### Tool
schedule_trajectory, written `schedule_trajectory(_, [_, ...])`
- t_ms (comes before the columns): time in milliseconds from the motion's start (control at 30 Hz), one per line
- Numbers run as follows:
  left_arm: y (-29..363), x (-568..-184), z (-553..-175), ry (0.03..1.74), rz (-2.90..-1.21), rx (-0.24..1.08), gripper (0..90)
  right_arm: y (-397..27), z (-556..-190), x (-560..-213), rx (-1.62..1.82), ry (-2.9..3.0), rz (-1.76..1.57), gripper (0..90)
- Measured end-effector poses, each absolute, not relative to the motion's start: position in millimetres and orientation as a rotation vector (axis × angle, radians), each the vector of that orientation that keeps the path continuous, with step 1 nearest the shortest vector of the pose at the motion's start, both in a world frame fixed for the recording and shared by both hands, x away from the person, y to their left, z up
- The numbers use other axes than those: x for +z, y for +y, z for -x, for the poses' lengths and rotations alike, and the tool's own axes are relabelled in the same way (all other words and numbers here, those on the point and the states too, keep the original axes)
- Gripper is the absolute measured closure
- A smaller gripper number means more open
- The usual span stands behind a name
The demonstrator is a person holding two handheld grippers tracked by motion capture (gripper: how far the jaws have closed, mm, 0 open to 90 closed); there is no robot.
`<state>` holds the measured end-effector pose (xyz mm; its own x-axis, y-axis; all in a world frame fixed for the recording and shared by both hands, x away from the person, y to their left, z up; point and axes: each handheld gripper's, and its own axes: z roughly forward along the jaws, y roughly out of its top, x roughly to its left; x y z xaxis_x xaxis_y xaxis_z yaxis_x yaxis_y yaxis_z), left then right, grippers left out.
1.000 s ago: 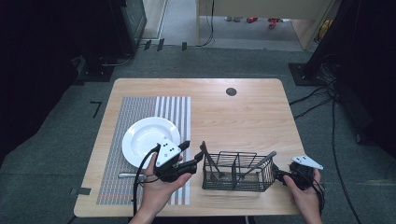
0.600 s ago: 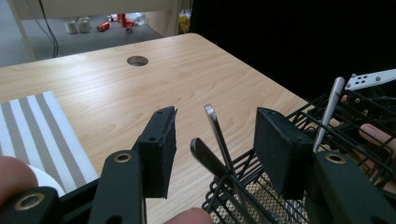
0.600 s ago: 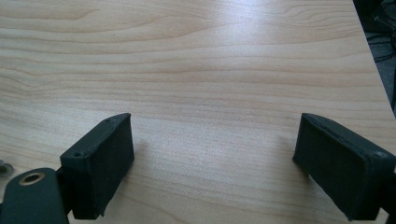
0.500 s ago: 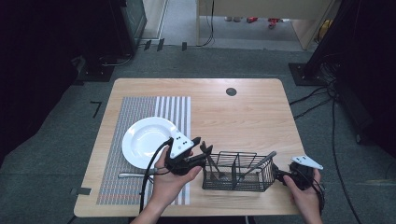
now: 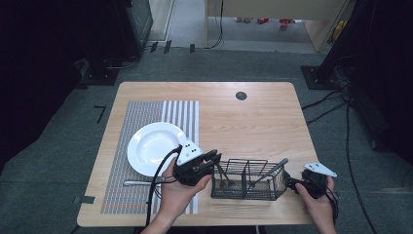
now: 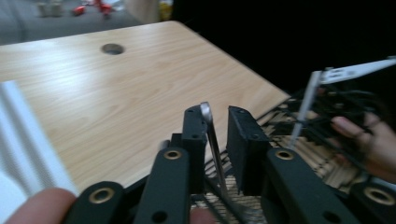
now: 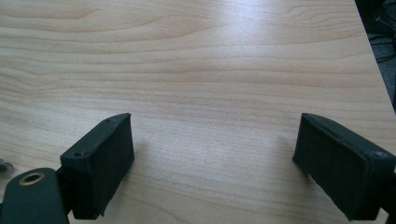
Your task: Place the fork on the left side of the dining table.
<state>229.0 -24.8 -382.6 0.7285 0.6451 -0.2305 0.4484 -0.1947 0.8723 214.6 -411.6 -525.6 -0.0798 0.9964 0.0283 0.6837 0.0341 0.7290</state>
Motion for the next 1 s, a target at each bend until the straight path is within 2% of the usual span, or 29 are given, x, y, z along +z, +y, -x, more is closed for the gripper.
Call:
schedule_trajectory(100, [-24.2,-380.7,-225.8,0.856,-1.844,0.235,80.4,-411.7,-214.7,-525.6,0.814,1.816,-1.695,11.8])
schedule_trajectory(133, [-23.7,-380.4,-225.0,0.845,-1.844,0.233,83.9,-411.7,-214.7,-525.6,0.814,1.816,-1.695,11.8])
schedule_trajectory(267, [-21.7,-378.2,-224.0,0.791,-1.83,0.144,88.3,-411.6,-214.6,-525.5,0.815,1.817,-1.698,11.8])
schedule_trajectory(533, [-14.2,-371.0,-222.7,0.772,-1.771,0.156,88.7,-411.7,-214.6,-525.6,0.816,1.818,-1.695,11.9])
schedule_trajectory(633, [-6.0,-364.6,-223.6,0.767,-1.711,0.096,88.8,-411.7,-214.6,-525.6,0.816,1.818,-1.694,11.9])
schedule_trajectory(1000, [14.5,-334.6,-222.0,0.742,-1.645,0.15,88.8,-411.7,-214.6,-525.6,0.816,1.818,-1.694,11.9])
